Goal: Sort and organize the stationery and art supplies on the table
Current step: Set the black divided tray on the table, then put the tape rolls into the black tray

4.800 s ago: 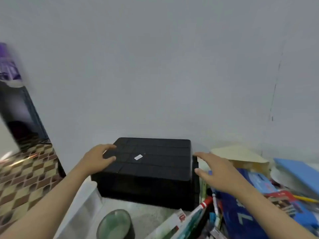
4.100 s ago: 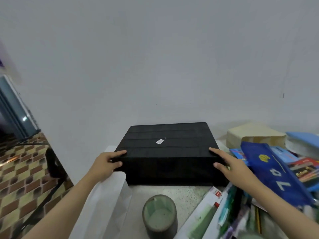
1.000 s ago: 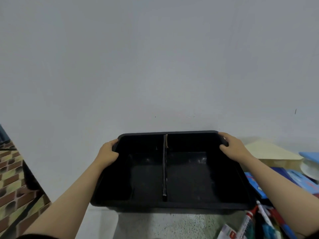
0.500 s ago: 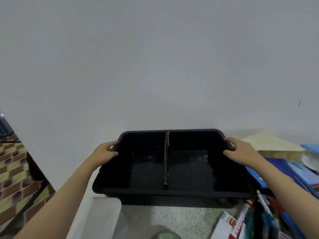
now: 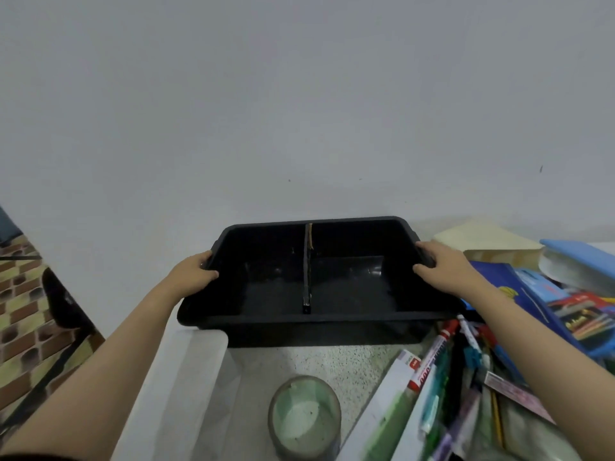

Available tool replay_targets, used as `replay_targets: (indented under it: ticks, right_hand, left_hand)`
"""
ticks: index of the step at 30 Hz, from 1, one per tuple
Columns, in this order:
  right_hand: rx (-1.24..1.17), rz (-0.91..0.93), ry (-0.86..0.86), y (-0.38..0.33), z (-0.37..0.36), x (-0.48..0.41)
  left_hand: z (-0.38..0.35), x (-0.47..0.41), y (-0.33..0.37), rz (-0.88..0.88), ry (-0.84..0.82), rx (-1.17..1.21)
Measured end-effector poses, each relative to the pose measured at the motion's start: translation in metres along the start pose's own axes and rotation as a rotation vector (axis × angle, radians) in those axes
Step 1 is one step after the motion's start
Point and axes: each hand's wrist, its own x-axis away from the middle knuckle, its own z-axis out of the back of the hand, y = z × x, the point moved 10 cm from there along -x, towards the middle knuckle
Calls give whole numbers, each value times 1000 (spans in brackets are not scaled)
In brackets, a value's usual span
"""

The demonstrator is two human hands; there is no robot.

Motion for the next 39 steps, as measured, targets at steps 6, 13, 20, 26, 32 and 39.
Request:
replay_targets:
  ticks: [6, 13, 20, 26, 32, 39]
  right_hand:
    - [80, 125, 37, -8, 10, 44]
    - [13, 466, -107, -38, 7, 151]
    - [251, 559, -406, -28, -29, 242]
    - [327, 534, -468, -19, -34, 266]
    - [38, 464, -479, -37, -3, 233]
    - [-155, 470, -114, -77, 71, 133]
  left_hand:
    - [1, 38, 26, -181, 148, -202]
    - [-61, 158, 95, -483, -78, -119]
    - [-138, 215, 67, -288, -399, -460]
    - [-135, 226, 63, -265, -325, -299]
    - [-108, 213, 91, -287, -377, 15]
    - [-52, 155, 163, -415, -173, 4]
